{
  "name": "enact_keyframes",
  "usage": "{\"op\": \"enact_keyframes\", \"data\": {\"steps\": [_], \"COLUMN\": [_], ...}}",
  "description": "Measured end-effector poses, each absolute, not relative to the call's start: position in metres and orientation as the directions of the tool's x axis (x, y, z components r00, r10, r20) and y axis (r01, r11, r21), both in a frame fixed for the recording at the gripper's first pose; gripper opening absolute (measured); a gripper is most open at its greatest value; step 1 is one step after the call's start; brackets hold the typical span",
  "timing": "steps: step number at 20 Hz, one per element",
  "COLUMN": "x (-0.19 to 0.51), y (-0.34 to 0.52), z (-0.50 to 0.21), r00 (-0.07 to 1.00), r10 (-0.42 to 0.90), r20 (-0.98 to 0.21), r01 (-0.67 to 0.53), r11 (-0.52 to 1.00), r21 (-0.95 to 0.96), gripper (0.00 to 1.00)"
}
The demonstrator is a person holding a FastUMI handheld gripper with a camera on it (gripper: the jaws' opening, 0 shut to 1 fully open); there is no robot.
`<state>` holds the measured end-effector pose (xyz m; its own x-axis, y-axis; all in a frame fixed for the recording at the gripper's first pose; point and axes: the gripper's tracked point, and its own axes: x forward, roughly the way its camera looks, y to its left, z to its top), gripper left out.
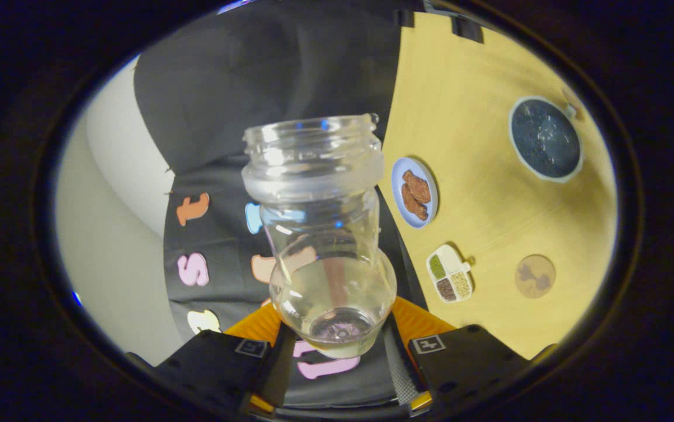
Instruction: Take the bottle from table, then pour the juice into the cup, finally place the bottle on the coaster
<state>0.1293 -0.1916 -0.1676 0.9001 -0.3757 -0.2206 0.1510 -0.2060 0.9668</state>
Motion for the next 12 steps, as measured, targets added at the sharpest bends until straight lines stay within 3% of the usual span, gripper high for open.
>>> {"op": "enact_keyframes", "data": {"steps": [12], "x": [0.132], "y": [-0.158], "z": [-0.177], "r00": [0.909], "r10": [-0.300], "r20": [-0.289], "r01": [0.372], "r11": [0.274], "r21": [0.887], "gripper": [0.74]}}
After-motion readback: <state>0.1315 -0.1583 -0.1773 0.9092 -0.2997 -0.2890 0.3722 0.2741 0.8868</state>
